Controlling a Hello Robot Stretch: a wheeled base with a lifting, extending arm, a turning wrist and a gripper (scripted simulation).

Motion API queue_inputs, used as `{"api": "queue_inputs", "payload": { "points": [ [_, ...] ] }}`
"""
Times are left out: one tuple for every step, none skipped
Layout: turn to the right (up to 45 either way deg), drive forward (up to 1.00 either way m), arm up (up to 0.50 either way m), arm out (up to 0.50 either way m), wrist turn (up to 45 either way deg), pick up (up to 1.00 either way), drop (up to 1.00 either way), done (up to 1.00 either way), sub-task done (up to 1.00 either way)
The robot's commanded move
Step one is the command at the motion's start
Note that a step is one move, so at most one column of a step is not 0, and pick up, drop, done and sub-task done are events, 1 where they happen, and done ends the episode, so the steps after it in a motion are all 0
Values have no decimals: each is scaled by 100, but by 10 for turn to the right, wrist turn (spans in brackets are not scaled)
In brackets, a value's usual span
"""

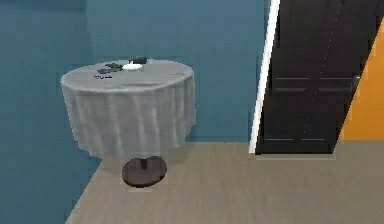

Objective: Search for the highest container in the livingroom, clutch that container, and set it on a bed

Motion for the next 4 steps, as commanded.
{"api": "queue_inputs", "payload": {
  "points": [
    [450, 0, 0, 0, 0, 0, 0, 0, 0],
    [420, 0, 0, 0, 0, 0, 0, 0, 0],
    [0, 10, 0, 0, 0, 0, 0, 0, 0],
    [-450, 0, 0, 0, 0, 0, 0, 0, 0]
  ]
}}
